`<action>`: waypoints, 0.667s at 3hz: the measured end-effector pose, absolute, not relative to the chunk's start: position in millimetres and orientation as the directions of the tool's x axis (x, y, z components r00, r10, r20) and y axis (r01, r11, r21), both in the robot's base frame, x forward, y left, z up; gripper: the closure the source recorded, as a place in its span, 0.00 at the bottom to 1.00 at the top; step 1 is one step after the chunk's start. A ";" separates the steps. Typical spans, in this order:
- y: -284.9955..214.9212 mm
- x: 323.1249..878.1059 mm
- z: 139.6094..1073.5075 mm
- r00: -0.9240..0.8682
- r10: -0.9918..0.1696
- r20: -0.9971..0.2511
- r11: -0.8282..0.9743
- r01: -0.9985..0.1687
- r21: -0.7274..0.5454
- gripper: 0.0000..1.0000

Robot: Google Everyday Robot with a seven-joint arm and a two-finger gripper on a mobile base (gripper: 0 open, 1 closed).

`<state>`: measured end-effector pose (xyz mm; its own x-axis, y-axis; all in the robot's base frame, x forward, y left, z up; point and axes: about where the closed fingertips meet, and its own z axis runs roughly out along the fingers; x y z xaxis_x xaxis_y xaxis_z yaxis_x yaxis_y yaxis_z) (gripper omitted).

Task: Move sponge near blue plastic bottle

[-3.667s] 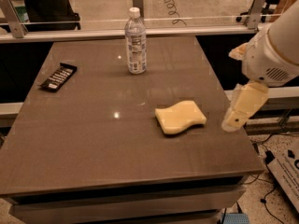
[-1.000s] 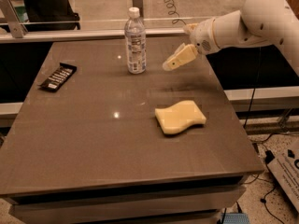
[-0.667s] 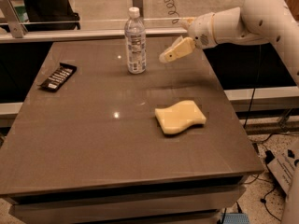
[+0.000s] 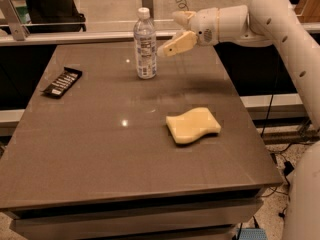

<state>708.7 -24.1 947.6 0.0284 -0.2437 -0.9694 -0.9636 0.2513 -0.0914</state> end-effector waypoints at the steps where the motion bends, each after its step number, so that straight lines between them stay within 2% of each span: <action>1: 1.6 712.3 950.8 0.035 -0.179 -0.983 0.195 -0.978 -0.070 0.00; 2: 25.7 711.2 961.0 0.050 -0.115 -0.992 0.136 -0.989 -0.066 0.00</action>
Offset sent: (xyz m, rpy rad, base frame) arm 0.0031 0.0703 0.0283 0.2045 -0.0098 0.2001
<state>711.2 25.7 961.0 0.0503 -0.1147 -0.9921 -0.9886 0.1355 -0.0658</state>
